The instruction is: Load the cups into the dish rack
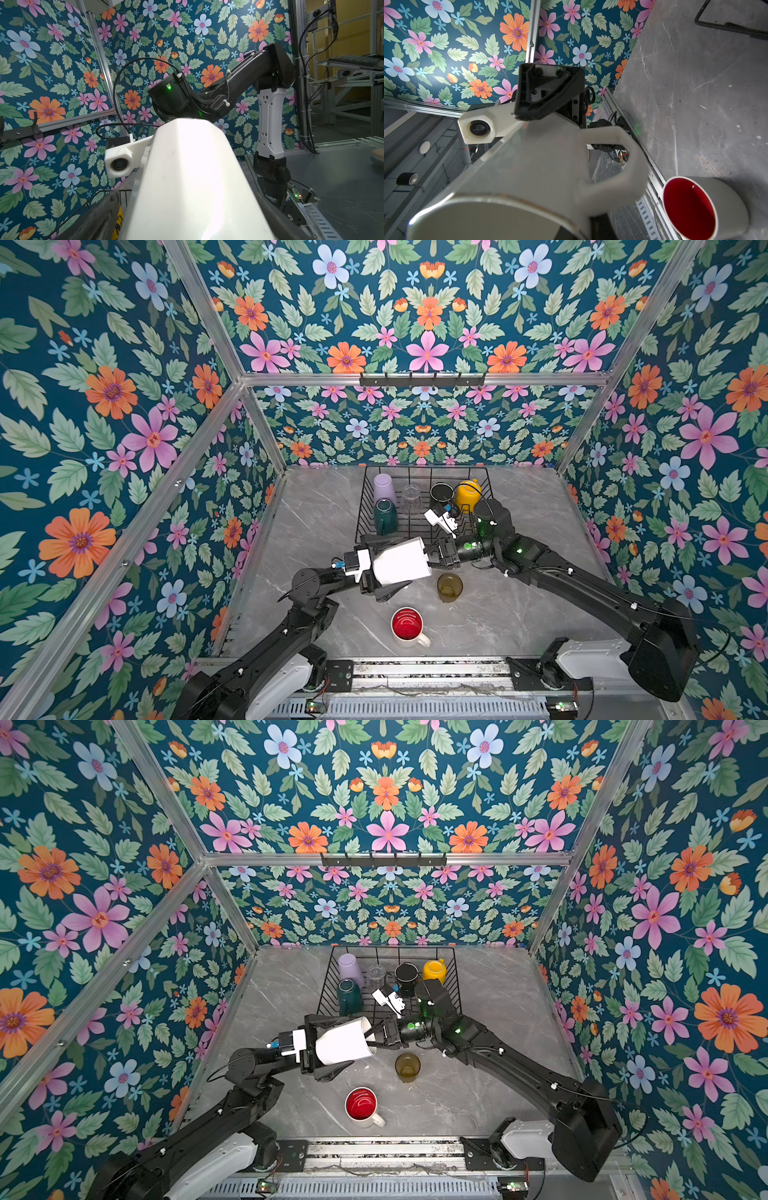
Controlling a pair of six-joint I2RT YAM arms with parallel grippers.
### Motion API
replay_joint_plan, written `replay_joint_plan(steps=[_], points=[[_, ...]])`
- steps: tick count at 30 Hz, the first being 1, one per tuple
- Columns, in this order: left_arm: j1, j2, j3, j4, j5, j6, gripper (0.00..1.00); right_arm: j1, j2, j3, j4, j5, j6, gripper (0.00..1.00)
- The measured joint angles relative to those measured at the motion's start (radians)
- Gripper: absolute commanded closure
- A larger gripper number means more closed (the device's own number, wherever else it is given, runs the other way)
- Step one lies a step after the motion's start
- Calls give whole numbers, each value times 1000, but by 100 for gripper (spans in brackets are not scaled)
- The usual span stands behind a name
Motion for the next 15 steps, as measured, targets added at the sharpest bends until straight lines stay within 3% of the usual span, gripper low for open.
replay_joint_plan(steps=[5,15], points=[[2,10,1,13,6,-10,7,3,17,2,29,-1,23,100],[6,23,14,20,16,-24,29,4,37,1,76,1,72,100]])
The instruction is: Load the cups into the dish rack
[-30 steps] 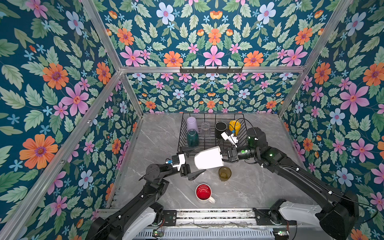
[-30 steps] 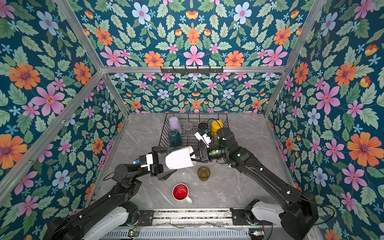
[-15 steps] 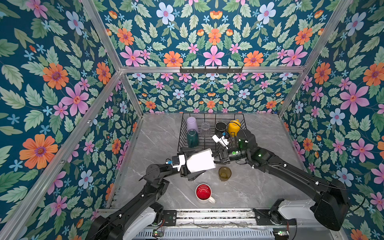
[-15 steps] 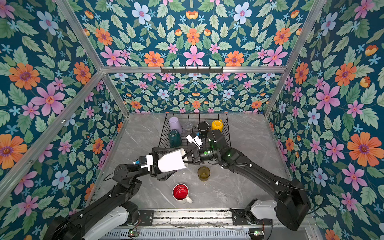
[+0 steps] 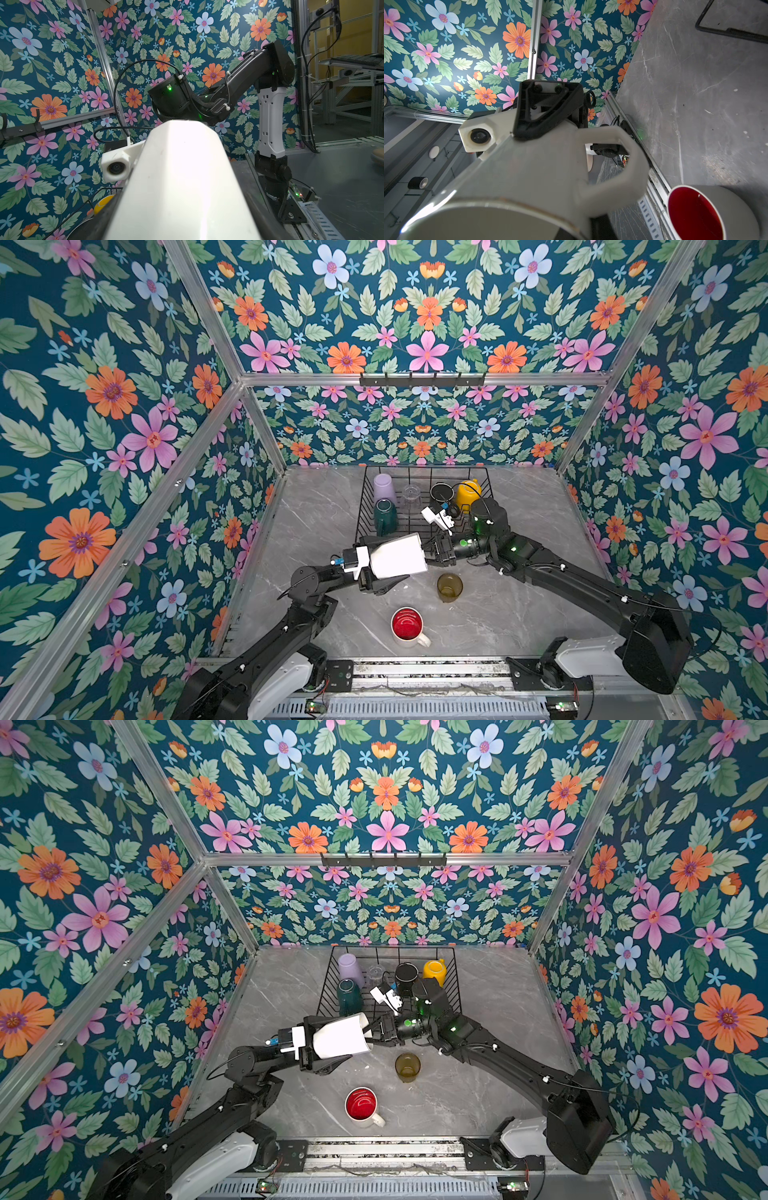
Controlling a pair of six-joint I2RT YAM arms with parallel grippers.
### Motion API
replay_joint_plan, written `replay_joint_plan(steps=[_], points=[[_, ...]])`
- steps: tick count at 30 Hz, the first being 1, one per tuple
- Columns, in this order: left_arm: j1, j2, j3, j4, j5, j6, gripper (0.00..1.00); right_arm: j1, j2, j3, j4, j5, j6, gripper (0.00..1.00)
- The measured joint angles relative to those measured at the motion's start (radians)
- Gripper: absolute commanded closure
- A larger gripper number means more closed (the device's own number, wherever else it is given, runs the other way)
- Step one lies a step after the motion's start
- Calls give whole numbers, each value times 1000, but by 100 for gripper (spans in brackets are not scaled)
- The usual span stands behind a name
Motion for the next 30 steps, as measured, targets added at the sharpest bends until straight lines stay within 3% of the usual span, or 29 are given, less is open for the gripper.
replay_joint_plan(steps=[2,4,8,14,21,26,30], points=[[0,0,5,0,0,-7,38,0,0,0,5,-1,5,100],[2,-3,10,-5,0,-12,53,0,-2,0,5,0,9,100],[1,-14,16,-25,-8,-11,65,0,-3,4,4,5,16,96],[-8,-32,16,-61,-61,-25,100,7,-11,4,8,15,4,67],[-7,-47,16,-84,-138,-21,100,-40,-67,-52,26,63,13,40],[-6,-48,35,-114,-181,-18,100,-89,-129,-84,-5,96,6,31],[-6,-49,126,-263,-235,-14,100,-135,-222,-91,-115,189,-53,21]])
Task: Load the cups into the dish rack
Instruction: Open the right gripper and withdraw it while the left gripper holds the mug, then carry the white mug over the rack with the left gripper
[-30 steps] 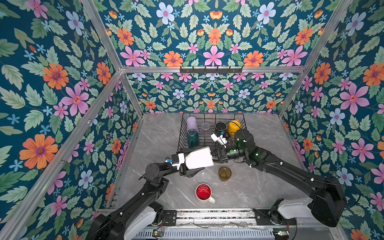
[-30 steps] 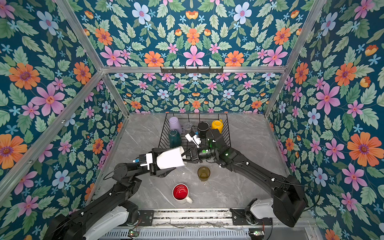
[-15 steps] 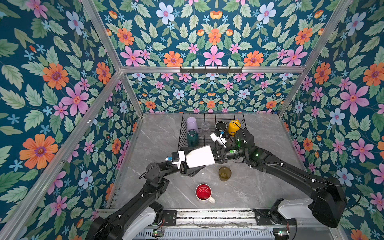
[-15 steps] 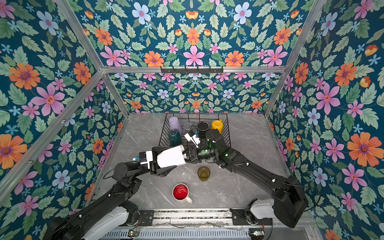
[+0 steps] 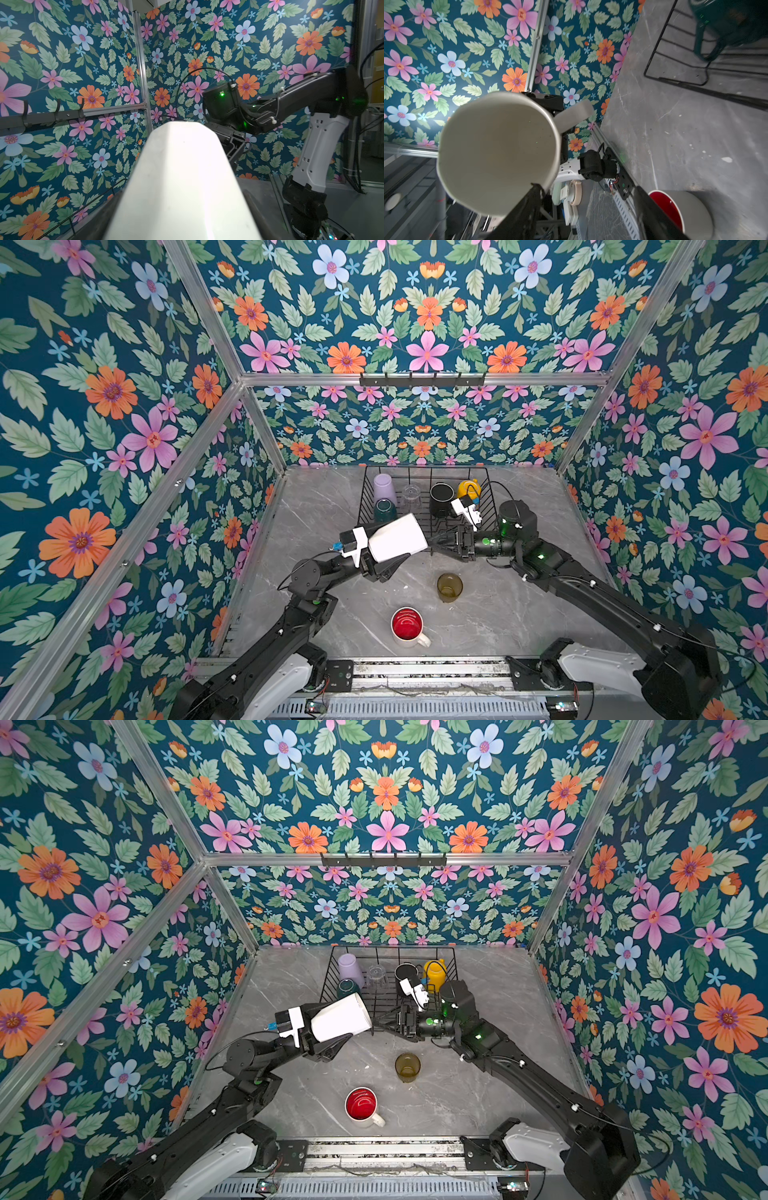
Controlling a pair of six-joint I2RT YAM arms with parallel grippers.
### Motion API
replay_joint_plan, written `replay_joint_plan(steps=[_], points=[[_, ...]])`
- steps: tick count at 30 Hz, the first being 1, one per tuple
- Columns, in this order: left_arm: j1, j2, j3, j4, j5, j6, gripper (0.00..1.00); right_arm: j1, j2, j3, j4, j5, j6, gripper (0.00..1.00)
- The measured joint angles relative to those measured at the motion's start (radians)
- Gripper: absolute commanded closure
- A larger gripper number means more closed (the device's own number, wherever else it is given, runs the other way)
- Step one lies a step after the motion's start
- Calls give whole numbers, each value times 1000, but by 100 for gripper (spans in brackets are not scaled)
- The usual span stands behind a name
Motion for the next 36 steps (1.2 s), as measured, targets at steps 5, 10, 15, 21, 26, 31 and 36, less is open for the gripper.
replay_joint_plan(steps=[5,10,15,21,26,31,36], points=[[0,61,194,-304,-80,34,100,-10,-138,7,-190,209,-127,9],[0,153,339,-585,-150,50,100,-13,-244,-39,-287,418,-196,5],[0,296,535,-842,-233,56,100,-12,-306,-64,-339,529,-235,2],[-1,457,690,-1043,-269,40,100,-12,-353,-87,-377,584,-262,1],[-8,555,797,-1182,-309,18,100,-12,-383,-105,-384,610,-268,1],[-38,621,872,-1278,-377,14,100,-12,-393,-120,-386,629,-279,1],[-69,696,943,-1360,-432,15,100,-12,-391,-125,-386,632,-287,1]])
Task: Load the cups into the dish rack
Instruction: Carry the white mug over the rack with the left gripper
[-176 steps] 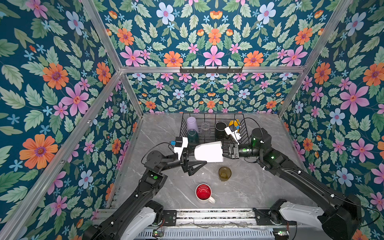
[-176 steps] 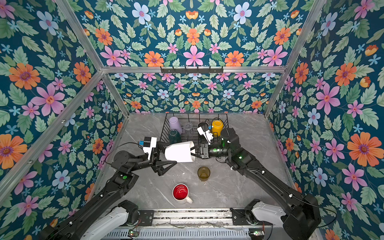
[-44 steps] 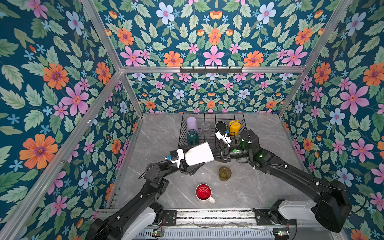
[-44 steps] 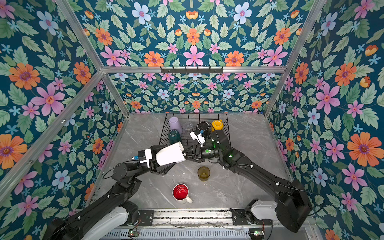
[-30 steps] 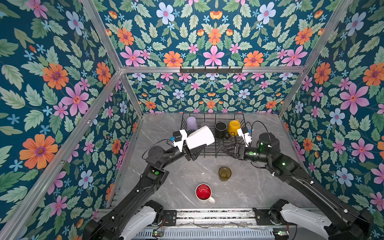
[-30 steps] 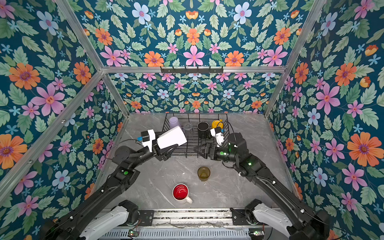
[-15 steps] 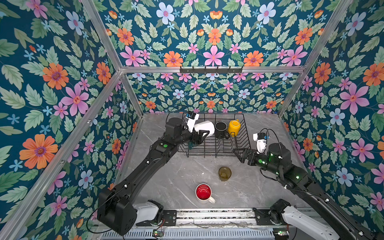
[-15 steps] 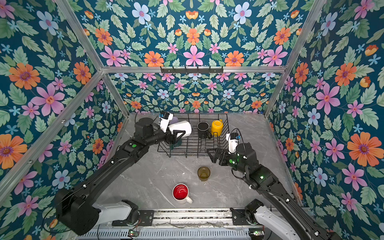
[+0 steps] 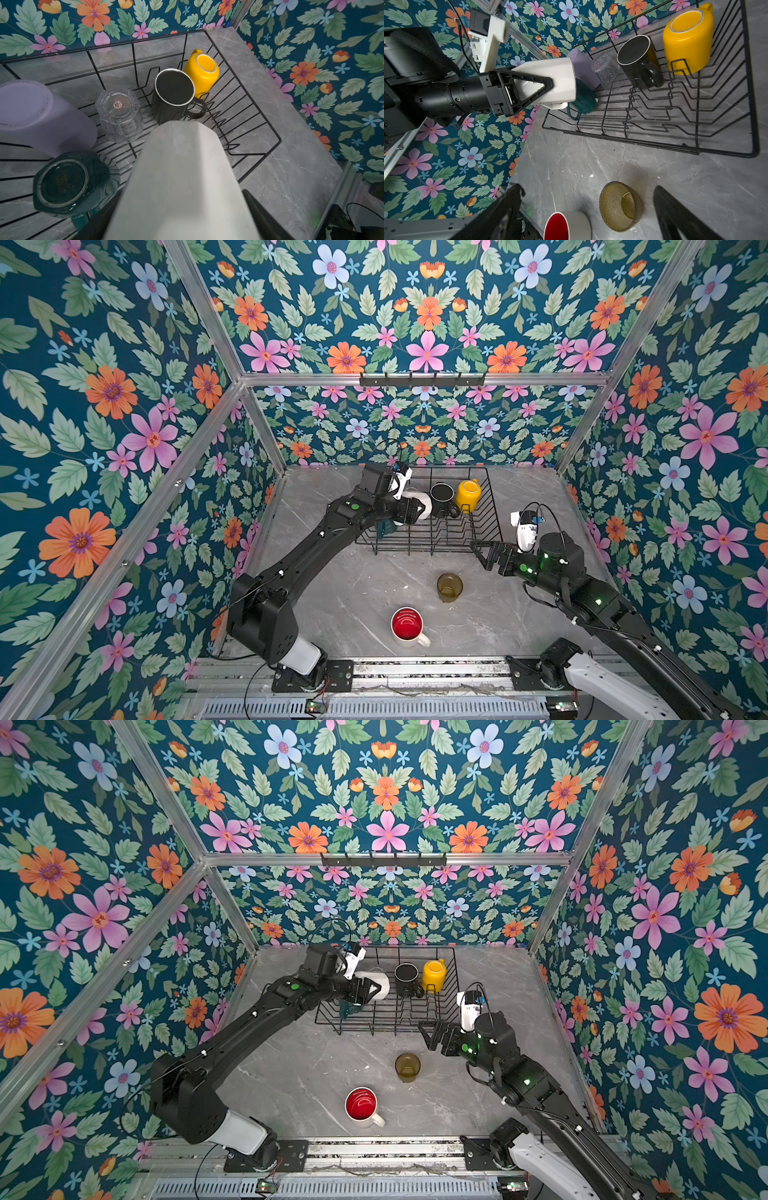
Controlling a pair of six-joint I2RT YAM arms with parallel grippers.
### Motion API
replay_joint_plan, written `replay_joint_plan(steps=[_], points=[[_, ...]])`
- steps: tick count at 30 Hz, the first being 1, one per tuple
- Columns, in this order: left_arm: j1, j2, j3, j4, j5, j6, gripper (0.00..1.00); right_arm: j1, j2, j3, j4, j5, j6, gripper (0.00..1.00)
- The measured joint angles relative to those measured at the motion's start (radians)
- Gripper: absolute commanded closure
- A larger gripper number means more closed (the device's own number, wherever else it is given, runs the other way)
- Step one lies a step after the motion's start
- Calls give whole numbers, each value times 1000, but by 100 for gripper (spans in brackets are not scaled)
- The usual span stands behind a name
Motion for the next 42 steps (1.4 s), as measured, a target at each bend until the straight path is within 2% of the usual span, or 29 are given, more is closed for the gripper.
replay_joint_plan(steps=[7,22,42], points=[[-28,114,107,-109,-94,10,100,0,2,-15,0,2,-3,1],[-47,352,288,-208,-165,56,100,0,-16,-38,-1,-1,-7,1],[-59,527,403,-325,-251,60,78,-2,-8,-52,6,-5,-7,1]])
